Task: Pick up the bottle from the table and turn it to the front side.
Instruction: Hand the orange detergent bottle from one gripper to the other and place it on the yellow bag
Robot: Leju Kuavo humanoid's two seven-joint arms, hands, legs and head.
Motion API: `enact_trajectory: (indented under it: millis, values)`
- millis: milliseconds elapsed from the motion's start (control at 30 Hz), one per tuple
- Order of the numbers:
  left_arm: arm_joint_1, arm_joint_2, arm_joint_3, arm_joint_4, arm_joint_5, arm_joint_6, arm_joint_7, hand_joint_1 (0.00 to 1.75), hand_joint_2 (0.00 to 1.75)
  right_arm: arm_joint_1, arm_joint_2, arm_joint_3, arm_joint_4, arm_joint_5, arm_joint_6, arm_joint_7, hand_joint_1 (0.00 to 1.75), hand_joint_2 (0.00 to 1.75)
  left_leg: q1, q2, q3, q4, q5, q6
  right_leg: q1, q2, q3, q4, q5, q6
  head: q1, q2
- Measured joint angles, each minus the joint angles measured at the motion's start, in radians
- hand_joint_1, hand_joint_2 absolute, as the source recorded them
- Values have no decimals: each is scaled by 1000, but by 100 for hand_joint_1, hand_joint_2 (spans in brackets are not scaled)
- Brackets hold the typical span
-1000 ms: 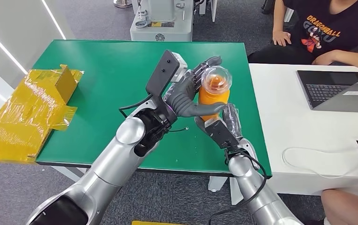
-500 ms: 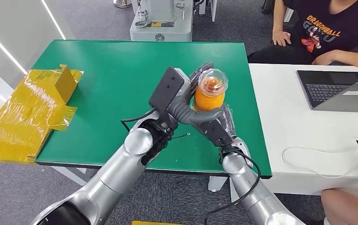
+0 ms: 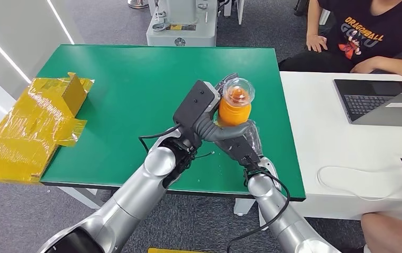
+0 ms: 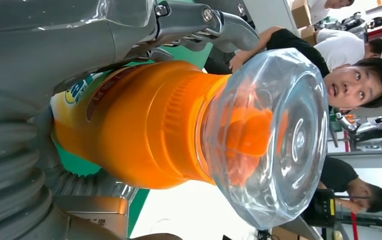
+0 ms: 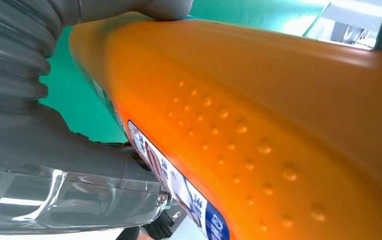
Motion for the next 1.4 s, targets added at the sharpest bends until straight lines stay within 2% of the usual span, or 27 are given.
enact_trajectory:
  millis: [300, 767, 967, 1100, 1133, 1167, 1267, 1300, 1400]
  values:
    - [-1, -10, 8, 19, 4, 18, 24, 0, 175, -17, 6, 0, 35, -2, -8, 4, 175, 175, 0, 0, 0, 0, 0, 0, 0, 0, 0, 0, 0, 0, 0, 0]
    - [-6, -19, 31, 37, 0, 28, 5, 0, 175, -22, 6, -1, 56, 19, -14, -7, 175, 175, 0, 0, 0, 0, 0, 0, 0, 0, 0, 0, 0, 0, 0, 0]
    - [-56, 5, 75, 18, -22, 15, 52, 0, 175, -1, -1, 0, 11, 59, 32, 4, 175, 175, 0, 0, 0, 0, 0, 0, 0, 0, 0, 0, 0, 0, 0, 0]
    - [-79, 16, 109, 13, -33, 2, 65, 10, 175, 2, -4, 0, -9, 77, 39, 19, 175, 175, 0, 0, 0, 0, 0, 0, 0, 0, 0, 0, 0, 0, 0, 0]
    - [-83, 19, 113, 13, -33, 1, 65, 15, 175, 2, -4, 0, -12, 79, 40, 22, 175, 175, 0, 0, 0, 0, 0, 0, 0, 0, 0, 0, 0, 0, 0, 0]
    - [-86, 20, 117, 13, -33, 0, 66, 48, 175, 2, -4, 0, -14, 80, 42, 25, 175, 175, 0, 0, 0, 0, 0, 0, 0, 0, 0, 0, 0, 0, 0, 0]
    - [-92, 24, 124, 13, -33, 1, 66, 163, 175, 1, -4, 0, -20, 82, 45, 31, 175, 175, 0, 0, 0, 0, 0, 0, 0, 0, 0, 0, 0, 0, 0, 0]
    - [-93, 25, 126, 13, -33, 2, 66, 172, 175, 1, -4, 0, -21, 82, 46, 32, 175, 175, 0, 0, 0, 0, 0, 0, 0, 0, 0, 0, 0, 0, 0, 0]
    - [-95, 25, 130, 13, -32, 4, 66, 175, 175, 1, -4, 0, -23, 82, 47, 33, 175, 175, 0, 0, 0, 0, 0, 0, 0, 0, 0, 0, 0, 0, 0, 0]
